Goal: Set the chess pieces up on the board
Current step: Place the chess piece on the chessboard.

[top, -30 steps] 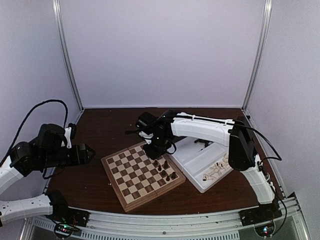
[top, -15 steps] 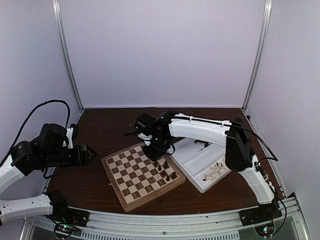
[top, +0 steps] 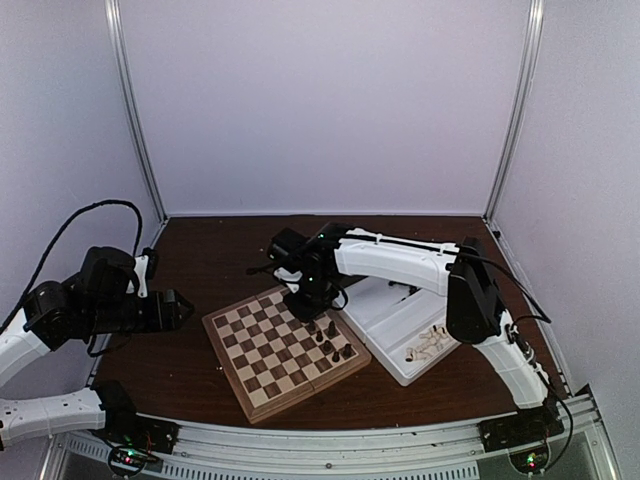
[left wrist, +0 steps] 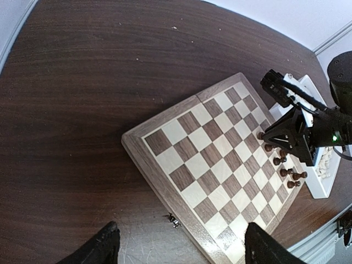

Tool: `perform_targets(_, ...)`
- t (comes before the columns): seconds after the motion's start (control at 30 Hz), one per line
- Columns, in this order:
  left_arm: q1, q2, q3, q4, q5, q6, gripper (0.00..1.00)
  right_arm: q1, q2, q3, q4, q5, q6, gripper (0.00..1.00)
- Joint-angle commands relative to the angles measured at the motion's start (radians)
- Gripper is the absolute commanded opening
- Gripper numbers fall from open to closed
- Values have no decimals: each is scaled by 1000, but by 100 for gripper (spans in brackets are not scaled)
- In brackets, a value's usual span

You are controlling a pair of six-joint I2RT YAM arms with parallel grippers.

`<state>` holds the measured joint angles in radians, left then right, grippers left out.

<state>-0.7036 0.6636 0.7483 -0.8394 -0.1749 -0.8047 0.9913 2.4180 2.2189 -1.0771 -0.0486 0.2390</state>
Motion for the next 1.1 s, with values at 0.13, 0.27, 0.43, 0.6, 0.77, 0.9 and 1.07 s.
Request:
perform_targets(0.13,4,6,27,20,11,27,78,-5,19,41,-21,16,-8,21)
perform_targets(0.27,4,7,28,20,12,30,78,-7,17,51,-27,18,-7,26)
perform_targets(0.43,5,8,27,20,14,32,78,-7,16,54,-24,16,-9,23)
perform_targets(0.6,4,8,26,20,15,34,78,-7,19,53,-23,16,-9,17)
perform_targets(0.77,4,8,26,20,17,34,78,-8,16,53,-24,15,-7,11)
perform_targets(0.9,4,11,26,20,18,33,78,-9,13,54,-32,13,-6,9)
perform_targets(1.07,4,13,26,20,19,32,78,-8,9,52,-40,17,-6,9)
